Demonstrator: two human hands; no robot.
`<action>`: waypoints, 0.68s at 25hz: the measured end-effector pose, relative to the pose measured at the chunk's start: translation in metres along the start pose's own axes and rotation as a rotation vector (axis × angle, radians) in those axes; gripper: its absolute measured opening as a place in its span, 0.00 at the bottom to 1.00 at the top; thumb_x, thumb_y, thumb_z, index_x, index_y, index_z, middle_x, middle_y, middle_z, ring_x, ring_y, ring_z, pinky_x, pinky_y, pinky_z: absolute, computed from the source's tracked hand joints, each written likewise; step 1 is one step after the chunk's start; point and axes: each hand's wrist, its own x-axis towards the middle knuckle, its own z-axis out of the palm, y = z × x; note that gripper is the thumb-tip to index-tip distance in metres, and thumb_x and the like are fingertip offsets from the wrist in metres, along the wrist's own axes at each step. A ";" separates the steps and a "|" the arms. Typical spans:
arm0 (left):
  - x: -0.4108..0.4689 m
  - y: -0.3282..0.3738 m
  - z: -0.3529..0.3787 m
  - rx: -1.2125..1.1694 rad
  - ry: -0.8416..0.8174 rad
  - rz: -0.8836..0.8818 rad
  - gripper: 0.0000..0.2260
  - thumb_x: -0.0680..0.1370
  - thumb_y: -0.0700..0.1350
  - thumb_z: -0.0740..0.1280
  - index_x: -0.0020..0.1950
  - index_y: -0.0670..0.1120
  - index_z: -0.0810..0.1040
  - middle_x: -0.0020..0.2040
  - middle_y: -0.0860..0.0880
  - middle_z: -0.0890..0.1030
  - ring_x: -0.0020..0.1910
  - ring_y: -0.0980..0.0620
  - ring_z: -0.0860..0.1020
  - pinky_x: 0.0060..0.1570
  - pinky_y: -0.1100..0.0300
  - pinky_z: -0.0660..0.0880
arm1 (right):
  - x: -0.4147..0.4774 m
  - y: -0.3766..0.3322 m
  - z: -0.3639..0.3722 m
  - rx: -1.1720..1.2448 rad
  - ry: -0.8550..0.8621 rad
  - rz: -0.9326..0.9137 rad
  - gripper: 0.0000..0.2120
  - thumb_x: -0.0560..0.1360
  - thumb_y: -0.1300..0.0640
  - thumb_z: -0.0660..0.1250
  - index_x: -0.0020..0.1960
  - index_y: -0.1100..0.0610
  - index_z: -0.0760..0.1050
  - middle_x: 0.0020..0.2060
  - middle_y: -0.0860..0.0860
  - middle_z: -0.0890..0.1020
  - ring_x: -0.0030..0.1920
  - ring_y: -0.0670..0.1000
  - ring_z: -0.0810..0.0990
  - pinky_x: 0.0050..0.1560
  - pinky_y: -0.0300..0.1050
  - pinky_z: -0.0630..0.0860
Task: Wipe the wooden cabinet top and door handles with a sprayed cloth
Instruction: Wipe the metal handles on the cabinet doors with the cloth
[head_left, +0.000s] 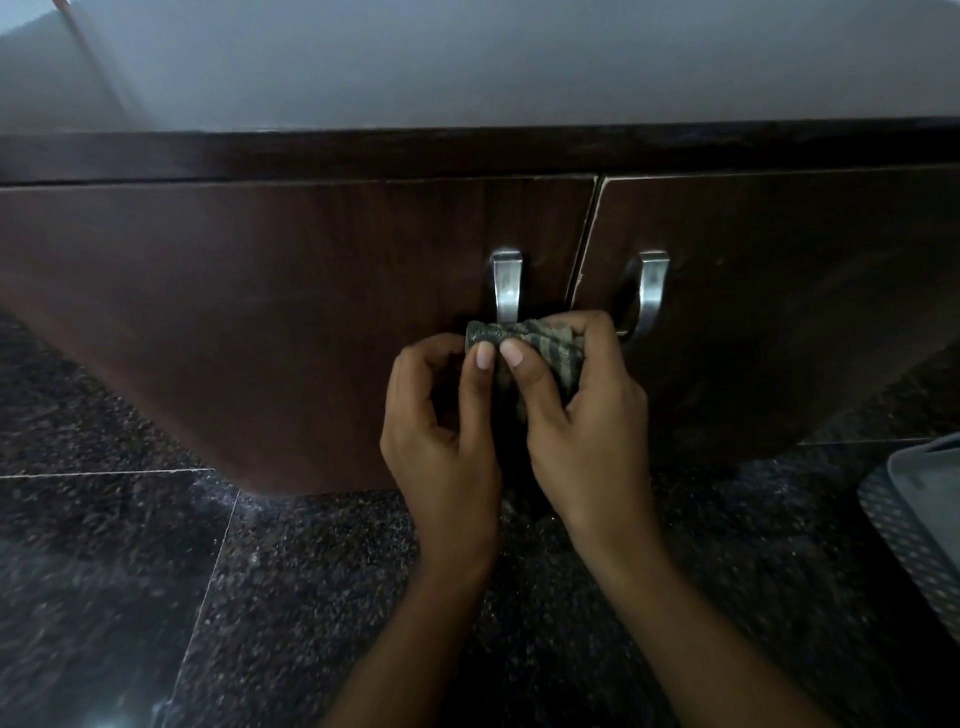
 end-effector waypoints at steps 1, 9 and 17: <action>-0.001 -0.002 0.000 0.005 0.002 -0.007 0.04 0.76 0.50 0.63 0.46 0.50 0.74 0.42 0.51 0.79 0.44 0.53 0.78 0.45 0.53 0.77 | 0.000 0.003 0.001 -0.008 -0.003 0.000 0.06 0.75 0.52 0.64 0.48 0.50 0.68 0.38 0.42 0.77 0.41 0.40 0.78 0.38 0.30 0.75; 0.002 -0.011 0.001 0.069 -0.019 -0.056 0.02 0.77 0.46 0.66 0.45 0.49 0.75 0.42 0.52 0.80 0.41 0.59 0.77 0.41 0.69 0.73 | 0.003 0.009 0.007 -0.096 -0.020 0.048 0.07 0.76 0.51 0.64 0.48 0.48 0.65 0.39 0.42 0.75 0.40 0.38 0.76 0.37 0.28 0.71; 0.000 -0.007 -0.001 0.080 0.002 -0.006 0.02 0.76 0.47 0.66 0.44 0.51 0.75 0.41 0.52 0.79 0.41 0.59 0.77 0.40 0.69 0.73 | -0.002 0.003 0.006 -0.104 0.020 0.010 0.07 0.76 0.53 0.65 0.50 0.49 0.66 0.39 0.43 0.75 0.39 0.38 0.76 0.36 0.28 0.74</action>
